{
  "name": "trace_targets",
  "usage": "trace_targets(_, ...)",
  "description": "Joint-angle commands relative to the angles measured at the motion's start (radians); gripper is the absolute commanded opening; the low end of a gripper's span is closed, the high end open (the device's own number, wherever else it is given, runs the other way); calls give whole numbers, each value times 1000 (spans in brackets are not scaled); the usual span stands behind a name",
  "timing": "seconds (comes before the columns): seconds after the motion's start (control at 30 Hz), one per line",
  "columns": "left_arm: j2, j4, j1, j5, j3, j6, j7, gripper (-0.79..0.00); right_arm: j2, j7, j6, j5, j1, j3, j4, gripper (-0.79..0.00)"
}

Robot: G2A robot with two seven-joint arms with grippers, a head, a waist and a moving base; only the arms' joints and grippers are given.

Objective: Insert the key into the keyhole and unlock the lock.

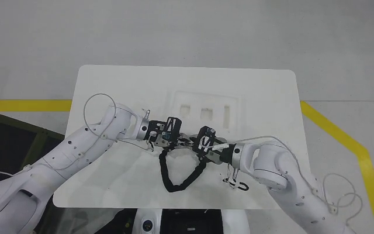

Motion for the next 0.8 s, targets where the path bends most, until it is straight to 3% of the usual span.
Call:
trace_targets(0.0, 0, -1, 1, 0, -2, 0, -1, -785, -1, 5, 26, 23, -6, 2, 1, -785)
trace_targets(0.3, 1, -7, 9, -2, -16, 0, -14, -785, -8, -20, 156, 149, -54, 11, -12, -785)
trace_targets(0.47, 2, -7, 16, -2, -24, 0, -16, -785, -7, -13, 134, 141, -48, 12, -11, -785)
trace_targets(0.53, 3, -6, 17, -2, -27, 0, -16, -785, -6, -17, 117, 109, -43, 15, -12, -419)
trace_targets(0.57, 3, -6, 18, -1, -29, 0, -16, -785, -5, -22, 110, 95, -42, 18, -15, -169)
trace_targets(0.6, 3, -6, 19, -1, -30, 0, -16, -785, -4, -21, 104, 75, -42, 22, -17, -34)
trace_targets(0.7, 4, -7, 22, 0, -34, 0, -18, -785, 0, -26, 83, 25, -48, 36, -35, 0)
trace_targets(0.77, 4, -7, 23, 0, -35, 0, -19, -785, 3, -34, 62, -5, -53, 42, -52, -83)
